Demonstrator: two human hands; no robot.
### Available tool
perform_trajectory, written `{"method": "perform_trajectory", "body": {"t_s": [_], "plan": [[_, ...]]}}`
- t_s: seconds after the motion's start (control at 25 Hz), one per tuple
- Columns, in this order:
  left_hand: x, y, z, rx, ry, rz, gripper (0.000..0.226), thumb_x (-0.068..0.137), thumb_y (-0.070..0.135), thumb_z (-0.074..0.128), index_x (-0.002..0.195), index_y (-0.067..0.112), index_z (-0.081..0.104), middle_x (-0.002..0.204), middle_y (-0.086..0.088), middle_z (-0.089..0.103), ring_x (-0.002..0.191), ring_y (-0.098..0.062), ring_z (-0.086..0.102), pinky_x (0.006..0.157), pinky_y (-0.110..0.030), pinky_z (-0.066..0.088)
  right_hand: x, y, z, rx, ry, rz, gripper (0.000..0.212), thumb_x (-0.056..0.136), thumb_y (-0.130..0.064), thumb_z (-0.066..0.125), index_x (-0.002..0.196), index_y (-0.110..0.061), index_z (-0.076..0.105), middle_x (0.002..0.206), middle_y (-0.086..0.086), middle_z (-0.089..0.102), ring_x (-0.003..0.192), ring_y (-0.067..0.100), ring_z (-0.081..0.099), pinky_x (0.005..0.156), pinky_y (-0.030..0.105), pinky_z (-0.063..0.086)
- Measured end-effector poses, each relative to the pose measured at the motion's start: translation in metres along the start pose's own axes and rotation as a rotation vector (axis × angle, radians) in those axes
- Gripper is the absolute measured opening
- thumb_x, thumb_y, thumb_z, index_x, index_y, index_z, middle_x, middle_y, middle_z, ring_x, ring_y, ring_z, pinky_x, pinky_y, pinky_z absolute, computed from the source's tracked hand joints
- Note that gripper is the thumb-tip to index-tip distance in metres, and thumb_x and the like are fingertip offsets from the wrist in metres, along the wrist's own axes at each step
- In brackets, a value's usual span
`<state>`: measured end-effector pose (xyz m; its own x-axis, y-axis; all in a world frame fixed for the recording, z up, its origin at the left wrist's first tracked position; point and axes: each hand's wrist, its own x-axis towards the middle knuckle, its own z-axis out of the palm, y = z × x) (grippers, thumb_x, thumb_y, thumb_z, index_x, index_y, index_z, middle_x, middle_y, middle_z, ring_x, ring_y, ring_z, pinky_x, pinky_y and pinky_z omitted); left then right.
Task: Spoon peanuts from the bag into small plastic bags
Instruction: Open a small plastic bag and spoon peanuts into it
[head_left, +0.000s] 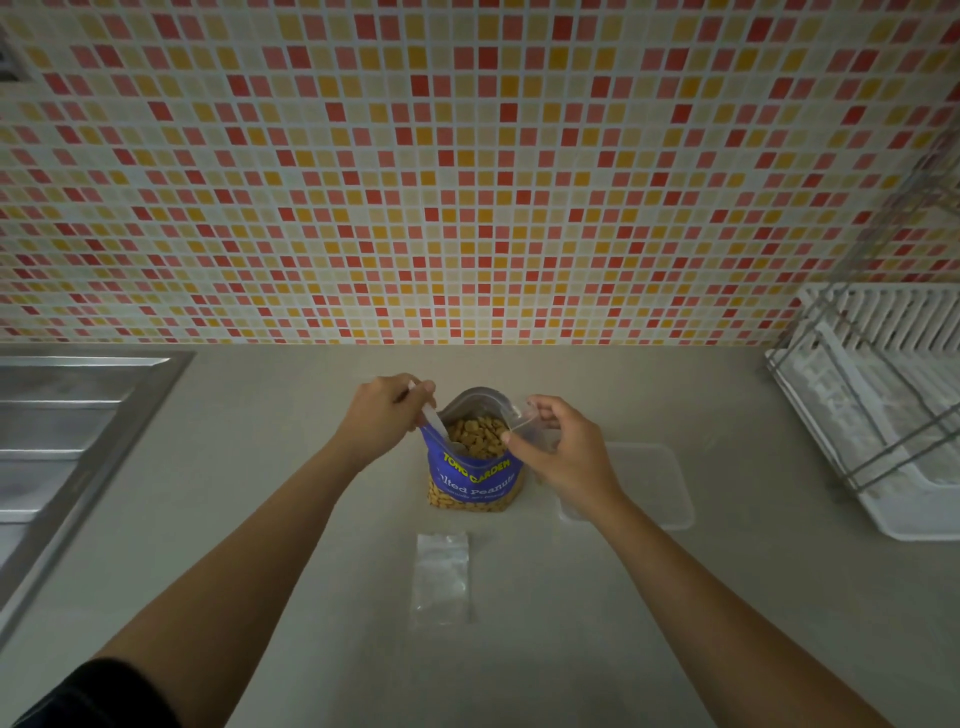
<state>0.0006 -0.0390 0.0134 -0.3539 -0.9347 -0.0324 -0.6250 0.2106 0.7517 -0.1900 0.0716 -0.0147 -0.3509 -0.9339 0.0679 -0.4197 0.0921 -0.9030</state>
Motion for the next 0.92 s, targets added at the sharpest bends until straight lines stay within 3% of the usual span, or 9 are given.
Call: {"method": "perform_trajectory", "body": {"t_s": [0.12,0.28,0.64,0.92], "plan": [[-0.005,-0.008,-0.001,-0.107,-0.065,-0.032,0.034,0.096,0.027,0.045,0.084,0.005,0.067,0.067,-0.006,0.064,0.061,-0.014,0.056,0.060,-0.024,0.045,0.000,0.000,0.001,-0.037,0.000,-0.029,0.053,0.072,-0.031,0.077,0.118,-0.015,0.056,0.101,-0.010,0.059,0.094,0.003,0.055,0.075,0.013,0.045],[-0.005,-0.010,0.008,-0.332,0.096,-0.204,0.032,0.096,0.024,0.045,0.080,0.005,0.066,0.065,-0.009,0.062,0.056,-0.015,0.051,0.057,-0.026,0.043,-0.001,0.000,-0.001,-0.059,-0.001,-0.042,0.053,0.071,-0.031,0.077,0.117,-0.015,0.057,0.100,-0.010,0.058,0.093,0.003,0.055,0.073,0.009,0.043],[0.005,-0.018,0.005,-0.652,0.223,-0.503,0.030,0.096,0.024,0.044,0.078,0.007,0.060,0.063,-0.007,0.054,0.055,-0.015,0.044,0.053,-0.024,0.038,0.005,-0.008,-0.007,-0.133,0.027,-0.084,0.057,0.069,-0.033,0.078,0.119,-0.016,0.058,0.108,-0.005,0.062,0.090,0.007,0.057,0.071,0.008,0.042],[0.010,-0.006,-0.010,-0.733,0.278,-0.478,0.027,0.096,0.024,0.042,0.083,0.006,0.059,0.063,-0.005,0.051,0.054,-0.013,0.041,0.053,-0.023,0.036,0.009,-0.017,-0.002,-0.482,-0.016,-0.172,0.056,0.070,-0.035,0.072,0.120,-0.015,0.057,0.113,0.002,0.061,0.102,0.018,0.056,0.080,0.021,0.037]]}}
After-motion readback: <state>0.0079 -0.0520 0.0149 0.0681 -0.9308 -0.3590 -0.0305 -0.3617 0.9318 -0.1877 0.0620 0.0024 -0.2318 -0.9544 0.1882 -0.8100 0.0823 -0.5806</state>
